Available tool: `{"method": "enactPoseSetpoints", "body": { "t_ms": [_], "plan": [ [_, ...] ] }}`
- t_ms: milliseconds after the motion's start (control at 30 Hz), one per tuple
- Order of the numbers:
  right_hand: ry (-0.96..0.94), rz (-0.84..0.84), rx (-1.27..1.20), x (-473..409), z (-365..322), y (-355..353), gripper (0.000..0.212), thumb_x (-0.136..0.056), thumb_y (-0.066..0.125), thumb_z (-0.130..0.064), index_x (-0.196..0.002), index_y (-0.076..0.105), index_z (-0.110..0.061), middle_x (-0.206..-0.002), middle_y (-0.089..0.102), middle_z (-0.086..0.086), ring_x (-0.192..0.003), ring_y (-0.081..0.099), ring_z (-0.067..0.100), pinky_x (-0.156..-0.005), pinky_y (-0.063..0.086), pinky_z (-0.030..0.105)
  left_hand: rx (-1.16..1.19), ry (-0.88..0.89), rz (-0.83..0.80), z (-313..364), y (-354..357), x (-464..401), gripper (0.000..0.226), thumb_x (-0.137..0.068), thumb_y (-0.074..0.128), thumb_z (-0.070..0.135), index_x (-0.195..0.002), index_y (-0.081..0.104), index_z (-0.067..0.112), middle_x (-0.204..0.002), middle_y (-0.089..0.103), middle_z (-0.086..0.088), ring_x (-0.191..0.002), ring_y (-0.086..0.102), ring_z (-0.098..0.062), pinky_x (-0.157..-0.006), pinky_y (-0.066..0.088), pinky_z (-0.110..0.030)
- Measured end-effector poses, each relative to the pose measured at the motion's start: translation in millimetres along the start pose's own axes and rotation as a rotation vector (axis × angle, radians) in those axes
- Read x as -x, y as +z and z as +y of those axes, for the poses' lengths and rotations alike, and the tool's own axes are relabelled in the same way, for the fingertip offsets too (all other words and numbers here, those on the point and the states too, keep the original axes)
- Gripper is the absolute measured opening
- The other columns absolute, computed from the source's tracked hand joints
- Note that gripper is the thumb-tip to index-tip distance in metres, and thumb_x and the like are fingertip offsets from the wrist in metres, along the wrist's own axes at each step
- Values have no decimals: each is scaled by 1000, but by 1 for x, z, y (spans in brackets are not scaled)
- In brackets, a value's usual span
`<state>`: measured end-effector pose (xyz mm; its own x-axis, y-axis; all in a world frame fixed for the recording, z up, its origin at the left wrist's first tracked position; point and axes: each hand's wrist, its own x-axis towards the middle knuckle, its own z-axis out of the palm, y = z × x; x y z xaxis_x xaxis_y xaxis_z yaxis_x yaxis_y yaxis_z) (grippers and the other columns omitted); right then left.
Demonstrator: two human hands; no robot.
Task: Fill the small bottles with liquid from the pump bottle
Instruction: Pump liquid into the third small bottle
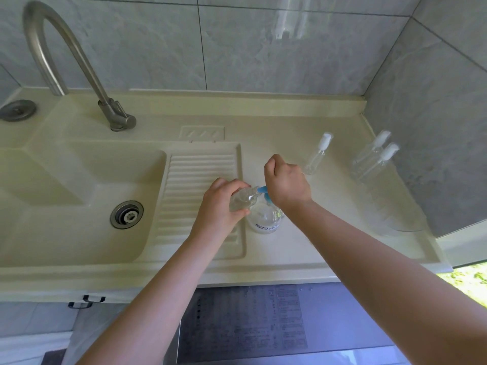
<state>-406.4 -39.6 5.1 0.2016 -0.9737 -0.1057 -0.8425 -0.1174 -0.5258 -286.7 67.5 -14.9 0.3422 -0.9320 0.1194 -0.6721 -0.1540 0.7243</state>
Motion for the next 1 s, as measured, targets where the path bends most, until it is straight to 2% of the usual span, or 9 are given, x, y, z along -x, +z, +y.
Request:
{"method": "enactPoseSetpoints", "body": {
  "t_ms": [100, 167, 300, 433, 500, 600, 700, 800, 1000],
  "plan": [
    [-22, -24, -17, -6, 2, 4, 24, -99, 25, -29, -99, 46, -17, -96, 58, 9, -77, 45, 36, -66, 33, 35, -3, -4, -12, -1, 0, 0, 46, -66, 85, 10, -106, 68, 27, -96, 50, 8, -82, 50, -2, -76, 33, -3],
    [-27, -57, -32, -8, 2, 0, 34, -100, 24, -39, -105, 49, -17, -102, 60, 9, -82, 50, 36, -70, 39, 37, 9, -10, -18, 0, -2, 0, 45, -66, 84, 10, -104, 69, 27, -95, 50, 9, -82, 49, 4, -75, 33, -1],
    [-22, -90, -29, -8, 2, -6, 38, -102, 25, -47, -104, 48, -18, -98, 58, 11, -90, 55, 33, -81, 48, 38, 14, -4, -8, -1, -2, 1, 44, -66, 84, 10, -104, 69, 26, -97, 52, 7, -82, 50, 6, -76, 33, -1],
    [6, -69, -48, -9, 2, -1, 26, -101, 24, -29, -99, 46, -15, -92, 56, 11, -80, 48, 33, -67, 36, 32, 2, 6, -5, 1, -1, 1, 47, -65, 85, 10, -107, 68, 25, -99, 54, 5, -83, 52, -5, -78, 36, -8],
    [5, -26, -61, -6, 1, -2, 26, -100, 26, -27, -97, 48, -14, -85, 55, 11, -78, 49, 35, -66, 37, 34, 6, 2, -2, 2, -1, 1, 48, -66, 85, 10, -107, 68, 25, -99, 53, 4, -84, 52, -8, -79, 36, -11],
    [-30, -22, -18, -1, 2, -3, 35, -104, 22, -40, -105, 48, -16, -91, 55, 10, -81, 49, 31, -71, 41, 37, 9, 2, -6, 1, -1, 2, 47, -66, 85, 9, -107, 68, 24, -99, 53, 4, -83, 51, -5, -77, 33, -2],
    [-36, -89, -52, -7, 3, -5, 46, -101, 23, -52, -109, 51, -16, -99, 59, 12, -86, 52, 32, -78, 45, 39, 1, -2, -11, 1, -3, 2, 46, -66, 85, 10, -107, 68, 24, -98, 52, 5, -84, 51, -6, -77, 32, 0],
    [-3, -106, -98, -11, 1, -6, 50, -99, 26, -55, -113, 55, -17, -103, 61, 14, -91, 55, 35, -83, 48, 40, -4, 0, -12, 1, -4, 3, 45, -67, 85, 11, -107, 68, 25, -98, 52, 5, -85, 52, -6, -77, 34, -7],
    [-52, -27, -22, -3, 1, -6, 41, -103, 21, -41, -113, 49, -13, -103, 58, 15, -94, 58, 37, -84, 51, 46, 4, 3, -9, 2, -3, 1, 46, -67, 85, 11, -107, 67, 26, -98, 54, 4, -86, 54, -9, -81, 39, -16]
  ]
}}
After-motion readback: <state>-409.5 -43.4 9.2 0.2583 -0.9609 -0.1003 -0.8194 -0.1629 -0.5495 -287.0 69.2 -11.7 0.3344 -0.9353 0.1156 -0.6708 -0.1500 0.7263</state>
